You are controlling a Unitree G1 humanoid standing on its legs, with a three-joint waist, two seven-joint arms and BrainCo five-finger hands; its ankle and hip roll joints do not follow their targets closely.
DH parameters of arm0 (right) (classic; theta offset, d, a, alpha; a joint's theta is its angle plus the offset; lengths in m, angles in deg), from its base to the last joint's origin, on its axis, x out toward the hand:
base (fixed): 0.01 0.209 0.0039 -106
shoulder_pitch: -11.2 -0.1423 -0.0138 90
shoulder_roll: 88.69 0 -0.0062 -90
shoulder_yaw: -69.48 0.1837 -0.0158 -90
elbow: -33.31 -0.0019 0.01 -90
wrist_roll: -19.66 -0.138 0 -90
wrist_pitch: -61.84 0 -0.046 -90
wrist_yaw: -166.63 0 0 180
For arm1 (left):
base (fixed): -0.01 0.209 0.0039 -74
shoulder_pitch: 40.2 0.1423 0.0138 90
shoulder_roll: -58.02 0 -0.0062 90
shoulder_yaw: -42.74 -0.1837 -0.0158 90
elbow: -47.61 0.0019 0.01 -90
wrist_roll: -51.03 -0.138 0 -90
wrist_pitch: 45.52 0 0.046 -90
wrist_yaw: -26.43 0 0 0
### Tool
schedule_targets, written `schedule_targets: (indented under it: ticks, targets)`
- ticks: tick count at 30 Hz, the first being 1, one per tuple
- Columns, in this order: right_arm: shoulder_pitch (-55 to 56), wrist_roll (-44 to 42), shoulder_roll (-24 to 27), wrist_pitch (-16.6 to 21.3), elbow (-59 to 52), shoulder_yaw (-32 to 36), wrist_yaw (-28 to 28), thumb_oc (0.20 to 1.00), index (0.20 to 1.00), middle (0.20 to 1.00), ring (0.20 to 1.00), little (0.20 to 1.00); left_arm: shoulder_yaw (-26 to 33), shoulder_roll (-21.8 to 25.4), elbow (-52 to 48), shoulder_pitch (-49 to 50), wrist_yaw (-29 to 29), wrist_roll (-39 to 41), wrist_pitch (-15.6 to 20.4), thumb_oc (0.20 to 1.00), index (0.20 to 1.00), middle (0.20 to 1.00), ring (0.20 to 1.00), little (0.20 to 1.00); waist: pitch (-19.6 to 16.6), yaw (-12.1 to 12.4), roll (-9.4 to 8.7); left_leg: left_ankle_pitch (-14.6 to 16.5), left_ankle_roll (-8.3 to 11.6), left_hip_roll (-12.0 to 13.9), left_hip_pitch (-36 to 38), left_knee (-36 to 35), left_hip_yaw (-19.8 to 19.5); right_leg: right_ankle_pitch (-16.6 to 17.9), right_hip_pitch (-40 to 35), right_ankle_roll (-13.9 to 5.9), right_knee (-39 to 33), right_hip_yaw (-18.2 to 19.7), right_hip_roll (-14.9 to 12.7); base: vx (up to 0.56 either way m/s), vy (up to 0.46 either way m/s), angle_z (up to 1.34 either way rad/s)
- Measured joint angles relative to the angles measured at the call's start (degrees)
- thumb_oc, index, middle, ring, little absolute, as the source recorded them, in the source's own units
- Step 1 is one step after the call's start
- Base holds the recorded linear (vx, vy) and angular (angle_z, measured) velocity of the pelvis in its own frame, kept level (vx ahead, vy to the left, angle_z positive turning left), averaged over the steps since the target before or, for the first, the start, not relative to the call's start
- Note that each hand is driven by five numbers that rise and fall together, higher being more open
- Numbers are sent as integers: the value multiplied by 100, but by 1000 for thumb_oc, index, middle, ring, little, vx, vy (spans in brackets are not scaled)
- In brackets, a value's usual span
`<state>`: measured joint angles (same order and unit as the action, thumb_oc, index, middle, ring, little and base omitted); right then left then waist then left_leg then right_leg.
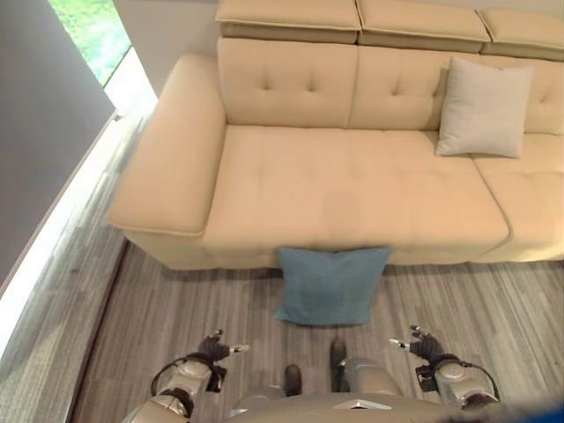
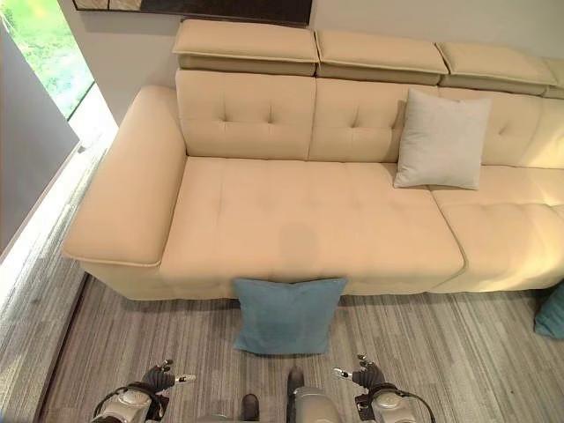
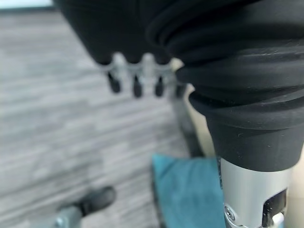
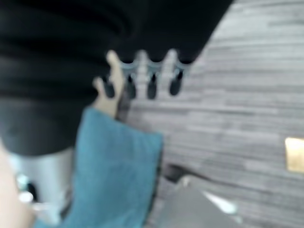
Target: Pick up all the scattered cushions and arrange them neatly on the sofa.
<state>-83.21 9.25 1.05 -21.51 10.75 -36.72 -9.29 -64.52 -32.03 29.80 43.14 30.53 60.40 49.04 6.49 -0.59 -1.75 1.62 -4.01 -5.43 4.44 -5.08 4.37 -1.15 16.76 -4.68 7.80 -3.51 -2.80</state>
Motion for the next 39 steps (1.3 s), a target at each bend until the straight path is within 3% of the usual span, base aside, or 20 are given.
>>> schedule_targets:
  ticks: [3, 4, 5, 6, 7, 9, 10, 14, 17, 20, 22, 23, 25, 27, 28, 31, 34, 35, 37, 39]
  targets:
    - [92, 34, -3, -9, 197, -2, -3, 1000, 1000, 1000, 1000, 1000, 13, -12, -5, 174, 1, 1, 16, 1000, 1000, 1000, 1000, 1000, -51, 8, -47, 162, 200, 74, 334, 30, -17, 221, -339, 73, -33, -48, -14, 91, -155, 29]
    - [106, 42, 3, -9, 214, -2, -1, 1000, 1000, 1000, 1000, 1000, 36, 15, -8, 246, 2, 1, 15, 1000, 1000, 1000, 1000, 1000, -137, 23, -152, 223, 296, 72, 415, 29, -29, 447, -623, 160, -383, -38, -38, 81, -209, 11]
    - [87, 44, 24, -8, 209, 2, 2, 1000, 1000, 1000, 1000, 1000, 62, -12, -8, 266, -1, 0, 13, 1000, 1000, 1000, 1000, 1000, -140, 50, -117, 239, 325, 159, 452, 79, -21, 616, -922, 451, -802, -55, 83, 65, -188, 11]
    - [62, 42, 24, 2, 188, 1, 6, 1000, 1000, 1000, 1000, 1000, 210, -61, -14, 334, 0, 1, 13, 1000, 1000, 1000, 1000, 1000, -151, 77, -153, 316, 448, 162, 419, 375, -19, 765, -1284, 585, -1287, -60, 96, 29, -181, -1]
    - [45, 41, 37, 6, 170, -3, 8, 1000, 1000, 1000, 1000, 1000, 307, -119, -68, 344, 1, 1, 14, 1000, 1000, 1000, 1000, 1000, -126, 136, -236, 575, 574, 145, 195, 932, -20, 737, -1418, 631, -1317, -23, 29, 0, -162, 8]
    - [0, 38, 91, 8, 98, -1, 8, 1000, 1000, 1000, 1000, 1000, 290, -218, -187, 286, -3, -2, 47, 1000, 1000, 1000, 1000, 1000, -141, 144, -193, 562, 640, 467, -157, 739, -24, 627, -1504, 731, -1317, -87, 111, -54, -135, 16]
    - [-24, 37, 122, 13, 72, -2, 9, 1000, 1000, 1000, 1000, 1000, 169, -218, -229, 123, -3, -5, 55, 1000, 1000, 1000, 1000, 1000, -136, 96, -26, 244, 676, 819, -527, 711, -49, 570, -1529, 760, -1320, -200, 287, -66, -89, 14]
    - [90, 31, 113, 2, 110, 3, 11, 1000, 1000, 1000, 1000, 1000, 142, -205, -241, 100, -4, -9, 60, 1000, 1000, 1000, 1000, 1000, -157, -58, -134, 1, 626, 778, -450, 422, -161, 475, -1531, 618, -1323, -309, 243, -7, 3, 23]
    - [217, 32, 113, 1, 112, 6, 10, 1000, 1000, 1000, 1000, 1000, 141, -193, -237, 249, -9, -155, 53, 1000, 1000, 1000, 1000, 1000, -141, -47, -78, -157, 553, 729, -244, 57, -32, 518, -1498, 513, -1324, -190, 202, -77, 94, -25]
    - [63, 37, 108, 9, 84, 4, 11, 1000, 1000, 1000, 1000, 1000, 151, -163, -234, 284, -4, -158, 57, 1000, 1000, 1000, 1000, 1000, -73, -25, -80, -179, 448, 568, -310, -11, 168, 826, -1140, 159, -1229, 236, 176, -185, 100, -73]
    - [-216, 36, 117, 13, 57, 3, 16, 1000, 1000, 1000, 1000, 1000, 156, -98, -225, 48, -2, -139, 62, 1000, 1000, 1000, 1000, 1000, 214, -39, -101, -222, 319, 566, -414, 60, 334, 973, -937, -55, -1057, 432, 133, -96, 6, -49]
    - [-256, 36, 114, 7, 97, 4, 30, 1000, 1000, 1000, 1000, 1000, 158, -79, -216, -40, 2, -109, 65, 1000, 1000, 1000, 1000, 1000, 284, -66, 1, -272, 193, 620, -534, 62, 383, 846, -755, -159, -860, 498, 112, -22, -50, -10]
    - [-255, 38, 101, 7, 91, -2, 35, 1000, 1000, 1000, 1000, 1000, 165, -40, -258, -143, 9, -77, 137, 1000, 1000, 1000, 1000, 1000, 335, 86, 132, -306, 227, 752, -535, 11, 425, 484, -621, -135, -187, 184, -76, 21, -67, -16]
    - [-208, 39, 99, 12, 87, -2, 36, 1000, 1000, 1000, 1000, 1000, 216, 56, -223, -104, 10, -31, 116, 1000, 1000, 1000, 1000, 1000, 287, 74, 42, -339, 287, 682, -537, -15, 330, 496, -1062, -142, -697, 106, -314, 59, -107, 10]
    - [-129, 38, 95, 11, 89, -2, 36, 1000, 1000, 1000, 1000, 1000, 227, 139, -223, 34, 9, 25, 110, 1000, 1000, 1000, 1000, 1000, 192, 116, -123, -378, 386, 575, -534, -14, 310, 467, -1403, -100, -1163, 104, -409, 48, -139, 26]
    - [66, 29, 250, 64, -97, 9, 62, 1000, 1000, 1000, 1000, 1000, 395, -7, -314, 363, 17, 123, 104, 1000, 1000, 1000, 1000, 1000, 131, 94, -8, -455, 552, 825, -451, -13, 147, 435, -1645, 106, -1341, -38, -166, -64, -121, 25]
    - [85, -117, 277, 137, -126, 141, 179, 1000, 1000, 1000, 1000, 1000, 385, -77, -597, 184, 141, 355, 117, 1000, 1000, 1000, 1000, 1000, 121, 53, 5, -551, 721, 974, -866, 122, -76, 468, -1380, 231, -1312, -241, 18, -299, -31, 23]
    - [-80, -251, 290, 196, -172, 222, 359, 1000, 1000, 1000, 1000, 1000, 371, -94, -791, -92, 370, 568, 145, 1000, 1000, 1000, 1000, 1000, 267, 29, 39, -538, 733, 1000, -1376, 447, -79, 532, -900, 300, -1080, -236, 57, -649, 9, 0]
    - [-955, -387, 513, 371, -482, 207, 886, 1000, 1000, 1000, 1000, 1000, 24, 15, -1219, -1387, 1017, 1030, 400, 1000, 1000, 1000, 1000, 1000, 1145, -41, 209, -343, 713, 967, -3248, 1875, -144, 274, 1041, 323, 503, -229, -88, -518, 33, 0]
    - [-1503, -404, 549, 402, -708, 267, 1080, 1000, 1000, 1000, 1000, 1000, -73, 145, -1483, -2058, 1176, 1129, 545, 1000, 1000, 1000, 1000, 1000, 1677, -70, 173, -276, 718, 861, -3804, 2232, -162, 119, 1716, 327, 1095, -145, -205, -240, 51, 7]
